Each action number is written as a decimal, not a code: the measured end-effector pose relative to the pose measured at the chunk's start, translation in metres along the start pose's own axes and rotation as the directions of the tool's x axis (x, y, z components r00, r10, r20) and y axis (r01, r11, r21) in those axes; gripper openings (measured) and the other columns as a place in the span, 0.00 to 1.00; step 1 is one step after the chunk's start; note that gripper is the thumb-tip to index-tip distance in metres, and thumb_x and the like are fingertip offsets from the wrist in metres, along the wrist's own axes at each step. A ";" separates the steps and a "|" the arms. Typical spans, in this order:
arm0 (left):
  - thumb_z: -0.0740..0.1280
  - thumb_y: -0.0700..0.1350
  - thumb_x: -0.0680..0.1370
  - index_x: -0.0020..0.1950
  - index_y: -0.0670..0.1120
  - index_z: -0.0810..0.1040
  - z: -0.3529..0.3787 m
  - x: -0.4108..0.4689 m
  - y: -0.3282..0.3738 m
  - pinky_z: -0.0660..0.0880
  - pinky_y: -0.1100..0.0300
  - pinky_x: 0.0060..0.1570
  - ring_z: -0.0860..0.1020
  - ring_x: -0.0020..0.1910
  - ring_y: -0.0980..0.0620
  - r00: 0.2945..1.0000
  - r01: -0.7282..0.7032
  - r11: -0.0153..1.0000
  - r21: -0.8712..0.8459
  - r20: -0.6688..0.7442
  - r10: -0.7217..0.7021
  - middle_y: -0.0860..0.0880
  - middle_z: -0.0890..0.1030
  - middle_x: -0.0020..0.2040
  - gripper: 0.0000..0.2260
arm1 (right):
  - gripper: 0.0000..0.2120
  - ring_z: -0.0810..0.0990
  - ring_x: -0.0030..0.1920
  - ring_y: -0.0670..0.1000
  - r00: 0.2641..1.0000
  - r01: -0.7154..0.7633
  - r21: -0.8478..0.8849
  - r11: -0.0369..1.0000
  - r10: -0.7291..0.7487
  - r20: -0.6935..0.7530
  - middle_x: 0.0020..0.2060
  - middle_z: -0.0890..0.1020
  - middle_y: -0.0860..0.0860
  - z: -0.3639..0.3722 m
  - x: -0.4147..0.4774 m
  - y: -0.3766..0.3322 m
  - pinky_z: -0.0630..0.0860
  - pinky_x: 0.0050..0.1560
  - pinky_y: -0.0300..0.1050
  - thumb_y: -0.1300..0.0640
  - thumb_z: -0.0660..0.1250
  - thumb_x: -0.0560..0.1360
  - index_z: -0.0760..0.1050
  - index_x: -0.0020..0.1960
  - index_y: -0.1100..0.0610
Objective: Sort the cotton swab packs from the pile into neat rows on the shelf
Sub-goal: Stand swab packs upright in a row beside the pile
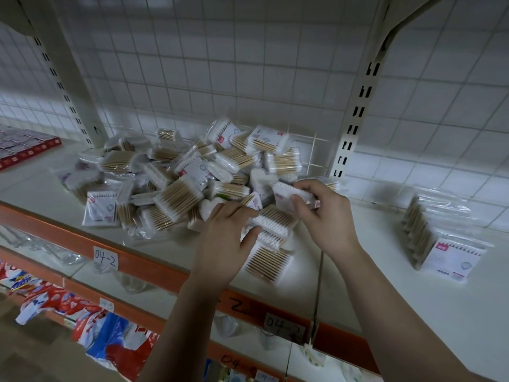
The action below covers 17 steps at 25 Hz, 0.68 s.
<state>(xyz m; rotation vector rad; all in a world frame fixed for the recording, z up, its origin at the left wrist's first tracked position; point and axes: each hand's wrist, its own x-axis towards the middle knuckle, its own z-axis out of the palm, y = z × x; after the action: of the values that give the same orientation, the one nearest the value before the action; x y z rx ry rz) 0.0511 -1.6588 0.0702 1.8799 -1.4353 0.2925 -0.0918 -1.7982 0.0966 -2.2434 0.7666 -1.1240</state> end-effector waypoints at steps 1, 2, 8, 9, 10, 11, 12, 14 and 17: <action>0.70 0.47 0.74 0.53 0.47 0.80 0.002 0.001 0.002 0.75 0.54 0.48 0.76 0.52 0.48 1.000 -0.012 1.000 -0.014 0.020 0.012 0.49 0.79 0.51 0.09 | 0.10 0.78 0.39 0.41 1.000 0.002 0.000 1.000 -0.002 -0.021 0.45 0.82 0.44 -0.004 -0.001 0.001 0.73 0.41 0.33 0.55 0.67 0.75 0.78 0.56 0.53; 0.71 0.46 0.74 0.53 0.46 0.81 0.004 0.002 0.003 0.75 0.54 0.48 0.76 0.52 0.48 0.999 -0.016 1.000 -0.026 0.041 0.017 0.50 0.79 0.51 0.09 | 0.10 0.77 0.40 0.39 0.999 0.001 -0.004 1.000 -0.001 -0.036 0.46 0.81 0.42 -0.008 -0.003 0.002 0.73 0.42 0.33 0.55 0.67 0.75 0.78 0.56 0.52; 0.72 0.48 0.73 0.52 0.48 0.81 0.019 0.008 0.012 0.76 0.53 0.47 0.75 0.53 0.49 0.990 -0.016 1.000 -0.022 0.138 0.019 0.51 0.77 0.51 0.10 | 0.07 0.77 0.42 0.38 0.995 -0.046 0.010 0.999 0.047 -0.088 0.42 0.80 0.38 -0.032 -0.018 0.009 0.70 0.40 0.29 0.55 0.68 0.75 0.78 0.53 0.51; 0.72 0.47 0.73 0.52 0.48 0.81 0.021 0.009 0.014 0.76 0.51 0.46 0.75 0.53 0.49 0.990 -0.019 1.000 -0.018 0.141 0.022 0.51 0.77 0.51 0.09 | 0.06 0.77 0.41 0.38 0.993 -0.058 0.000 0.998 0.058 -0.100 0.41 0.80 0.38 -0.035 -0.021 0.011 0.69 0.39 0.28 0.54 0.68 0.75 0.78 0.52 0.51; 0.72 0.47 0.73 0.52 0.48 0.81 0.022 0.010 0.015 0.76 0.50 0.46 0.74 0.53 0.49 0.990 -0.020 1.000 -0.013 0.141 0.021 0.51 0.77 0.51 0.09 | 0.06 0.77 0.40 0.39 0.991 -0.077 -0.014 0.997 0.075 -0.114 0.39 0.80 0.38 -0.038 -0.023 0.013 0.69 0.38 0.28 0.54 0.69 0.75 0.78 0.51 0.51; 0.72 0.47 0.73 0.52 0.48 0.81 0.023 0.012 0.015 0.76 0.50 0.46 0.74 0.53 0.49 0.990 -0.022 1.000 -0.007 0.141 0.023 0.51 0.77 0.51 0.09 | 0.06 0.77 0.39 0.39 0.987 -0.103 -0.016 0.995 0.100 -0.125 0.38 0.79 0.38 -0.040 -0.025 0.015 0.70 0.38 0.29 0.53 0.69 0.74 0.79 0.51 0.50; 0.71 0.46 0.73 0.52 0.48 0.80 0.025 0.014 0.015 0.76 0.50 0.47 0.74 0.52 0.49 0.990 -0.026 1.000 -0.006 0.141 0.026 0.51 0.77 0.51 0.09 | 0.06 0.79 0.39 0.41 0.982 -0.134 0.001 0.991 0.133 -0.130 0.37 0.79 0.38 -0.042 -0.027 0.017 0.72 0.39 0.31 0.53 0.70 0.74 0.79 0.50 0.50; 0.71 0.46 0.73 0.52 0.48 0.81 0.027 0.017 0.015 0.76 0.51 0.49 0.74 0.52 0.49 0.988 -0.029 0.999 -0.023 0.148 0.032 0.51 0.76 0.51 0.08 | 0.07 0.81 0.38 0.48 0.971 -0.196 0.051 0.979 0.201 -0.132 0.37 0.80 0.41 -0.045 -0.031 0.023 0.77 0.39 0.41 0.55 0.71 0.72 0.79 0.50 0.51; 0.71 0.44 0.74 0.51 0.47 0.81 0.031 0.021 0.015 0.75 0.51 0.52 0.74 0.52 0.48 0.988 -0.052 0.998 -0.043 0.142 0.058 0.50 0.76 0.51 0.07 | 0.08 0.82 0.39 0.50 0.958 -0.245 0.057 0.968 0.251 -0.138 0.39 0.80 0.42 -0.049 -0.037 0.030 0.78 0.39 0.43 0.55 0.72 0.72 0.79 0.51 0.53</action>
<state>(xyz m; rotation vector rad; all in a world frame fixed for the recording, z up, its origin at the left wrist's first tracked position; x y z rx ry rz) 0.0375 -1.6966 0.0673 1.8633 -1.5794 0.1566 -0.1589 -1.8040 0.0826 -1.9828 1.0440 -1.1747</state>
